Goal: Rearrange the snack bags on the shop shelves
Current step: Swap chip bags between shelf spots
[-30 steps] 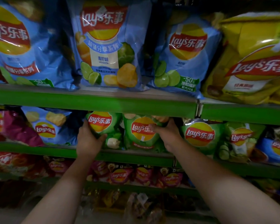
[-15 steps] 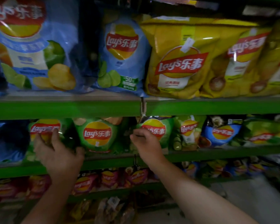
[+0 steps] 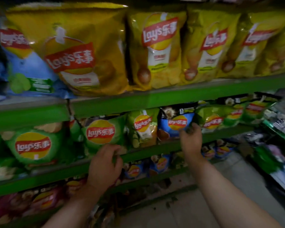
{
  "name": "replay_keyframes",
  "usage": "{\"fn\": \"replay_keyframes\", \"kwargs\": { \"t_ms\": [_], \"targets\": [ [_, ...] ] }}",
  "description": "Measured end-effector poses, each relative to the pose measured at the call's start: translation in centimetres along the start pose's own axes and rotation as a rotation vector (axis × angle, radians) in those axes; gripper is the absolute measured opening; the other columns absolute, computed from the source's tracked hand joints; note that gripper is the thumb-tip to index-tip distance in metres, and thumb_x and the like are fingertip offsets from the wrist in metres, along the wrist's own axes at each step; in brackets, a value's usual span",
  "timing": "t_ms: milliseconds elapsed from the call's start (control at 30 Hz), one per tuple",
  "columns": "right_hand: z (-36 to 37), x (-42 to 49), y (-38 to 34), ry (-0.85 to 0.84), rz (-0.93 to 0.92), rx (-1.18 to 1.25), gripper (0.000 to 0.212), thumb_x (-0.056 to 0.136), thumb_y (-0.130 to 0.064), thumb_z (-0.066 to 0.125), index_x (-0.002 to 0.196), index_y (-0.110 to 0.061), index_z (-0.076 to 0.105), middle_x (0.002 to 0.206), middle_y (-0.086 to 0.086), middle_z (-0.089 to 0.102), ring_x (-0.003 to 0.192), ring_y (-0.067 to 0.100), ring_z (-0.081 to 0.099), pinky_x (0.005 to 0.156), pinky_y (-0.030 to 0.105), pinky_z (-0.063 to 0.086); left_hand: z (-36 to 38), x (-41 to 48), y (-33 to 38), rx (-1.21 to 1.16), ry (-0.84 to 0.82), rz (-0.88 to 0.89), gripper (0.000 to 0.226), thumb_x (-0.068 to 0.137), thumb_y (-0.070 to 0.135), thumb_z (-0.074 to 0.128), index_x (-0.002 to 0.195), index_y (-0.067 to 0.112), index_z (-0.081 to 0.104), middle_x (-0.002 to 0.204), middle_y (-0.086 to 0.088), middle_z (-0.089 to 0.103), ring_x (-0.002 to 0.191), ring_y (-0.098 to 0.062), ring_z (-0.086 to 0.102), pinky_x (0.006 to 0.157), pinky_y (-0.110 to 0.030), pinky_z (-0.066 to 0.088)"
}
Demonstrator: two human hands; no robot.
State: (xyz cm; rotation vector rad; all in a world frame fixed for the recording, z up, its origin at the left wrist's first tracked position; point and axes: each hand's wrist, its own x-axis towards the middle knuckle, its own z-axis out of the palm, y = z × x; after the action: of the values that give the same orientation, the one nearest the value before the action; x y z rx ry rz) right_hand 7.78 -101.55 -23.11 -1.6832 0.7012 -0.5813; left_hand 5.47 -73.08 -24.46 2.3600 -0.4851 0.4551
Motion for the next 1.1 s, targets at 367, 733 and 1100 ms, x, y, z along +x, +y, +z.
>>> {"fn": "replay_keyframes", "kwargs": {
  "t_ms": [367, 733, 1100],
  "targets": [
    [-5.9, 8.2, 0.0, -0.573, -0.110, -0.230, 0.034, 0.088, -0.026, 0.071, 0.119, -0.022, 0.057, 0.102, -0.013, 0.063, 0.101, 0.012, 0.059, 0.080, 0.028, 0.048, 12.4, 7.9, 11.1, -0.361, -0.111, -0.202, 0.070, 0.073, 0.041, 0.075, 0.133, 0.023, 0.042, 0.128, -0.003, 0.057, 0.111, -0.016, 0.061, 0.091, -0.038, 0.053],
    [-13.5, 14.3, 3.4, -0.501, -0.375, -0.360, 0.004, 0.087, -0.025, 0.069, 0.085, -0.024, 0.072, 0.088, -0.002, 0.073, 0.088, 0.017, 0.068, 0.079, 0.033, 0.054, 15.2, 9.7, 14.5, -0.533, 0.118, -0.326, 0.094, 0.060, 0.051, 0.084, 0.136, 0.045, 0.028, 0.120, 0.026, 0.050, 0.098, 0.018, 0.054, 0.076, -0.002, 0.045],
    [-13.3, 14.8, 4.5, -0.310, -0.682, -0.310, 0.016, 0.090, -0.016, 0.061, 0.087, -0.001, 0.068, 0.085, 0.014, 0.067, 0.079, 0.022, 0.061, 0.072, 0.033, 0.051, 15.9, 3.9, 14.2, -0.359, -0.130, -0.440, 0.073, 0.055, 0.060, 0.080, 0.115, 0.044, 0.042, 0.097, 0.028, 0.057, 0.079, 0.013, 0.061, 0.059, -0.010, 0.051]
  ]
}}
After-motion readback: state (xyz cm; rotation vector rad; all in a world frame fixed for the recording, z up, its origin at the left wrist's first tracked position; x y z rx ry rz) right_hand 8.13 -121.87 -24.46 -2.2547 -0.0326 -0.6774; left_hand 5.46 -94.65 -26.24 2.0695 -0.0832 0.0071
